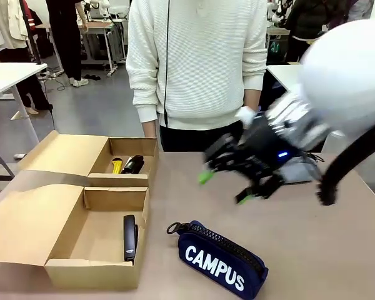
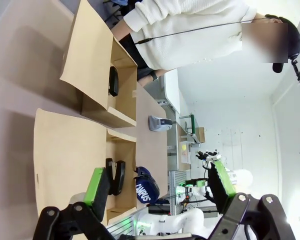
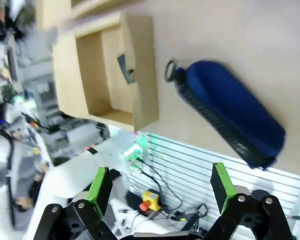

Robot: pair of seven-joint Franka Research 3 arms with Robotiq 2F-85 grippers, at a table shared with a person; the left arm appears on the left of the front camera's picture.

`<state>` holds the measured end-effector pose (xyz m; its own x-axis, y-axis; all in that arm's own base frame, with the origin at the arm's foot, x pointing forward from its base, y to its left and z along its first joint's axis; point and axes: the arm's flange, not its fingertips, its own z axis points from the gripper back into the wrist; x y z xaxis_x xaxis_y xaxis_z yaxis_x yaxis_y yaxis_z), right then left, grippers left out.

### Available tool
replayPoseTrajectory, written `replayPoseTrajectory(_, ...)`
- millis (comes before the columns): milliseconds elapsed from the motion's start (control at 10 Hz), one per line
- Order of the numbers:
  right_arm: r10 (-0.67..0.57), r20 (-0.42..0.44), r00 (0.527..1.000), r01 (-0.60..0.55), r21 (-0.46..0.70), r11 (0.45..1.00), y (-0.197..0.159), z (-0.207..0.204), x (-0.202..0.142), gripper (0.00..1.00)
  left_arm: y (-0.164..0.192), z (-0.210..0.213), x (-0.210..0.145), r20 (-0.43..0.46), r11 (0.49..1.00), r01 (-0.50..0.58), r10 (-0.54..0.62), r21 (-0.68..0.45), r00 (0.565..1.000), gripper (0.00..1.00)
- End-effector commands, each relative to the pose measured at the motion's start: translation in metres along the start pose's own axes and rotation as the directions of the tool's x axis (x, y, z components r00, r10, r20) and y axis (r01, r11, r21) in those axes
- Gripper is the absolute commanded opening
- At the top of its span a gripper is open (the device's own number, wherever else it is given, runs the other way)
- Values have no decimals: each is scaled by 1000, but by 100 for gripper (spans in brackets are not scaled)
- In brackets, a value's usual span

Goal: Place items inside the box.
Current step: Pick up a Pencil pouch or Stapler and place it inside the Mailer Box closest to the robot.

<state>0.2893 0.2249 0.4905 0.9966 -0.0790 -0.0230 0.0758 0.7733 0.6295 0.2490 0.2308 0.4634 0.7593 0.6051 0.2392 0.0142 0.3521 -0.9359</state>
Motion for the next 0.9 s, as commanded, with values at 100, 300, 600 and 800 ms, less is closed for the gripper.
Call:
replayPoseTrajectory(100, -140, -41, 989, 145, 186, 972, -118, 108, 21, 100, 0, -1, -2, 7, 1000, 17, -17, -20, 1000, 100)
replayPoseTrajectory(300, -179, -129, 975, 214, 371, 903, -198, 145, 33, 100, 0, -1, -2, 7, 1000, 17, -17, -20, 1000, 100)
replayPoseTrajectory(600, -121, -118, 986, 169, 640, 749, -295, 144, 23, 100, 0, -1, -2, 7, 1000, 17, -17, -20, 1000, 100)
replayPoseTrajectory(800, -52, -38, 998, 64, 694, 717, -315, 130, 15, 100, 0, -1, -2, 7, 1000, 17, -17, -20, 1000, 100)
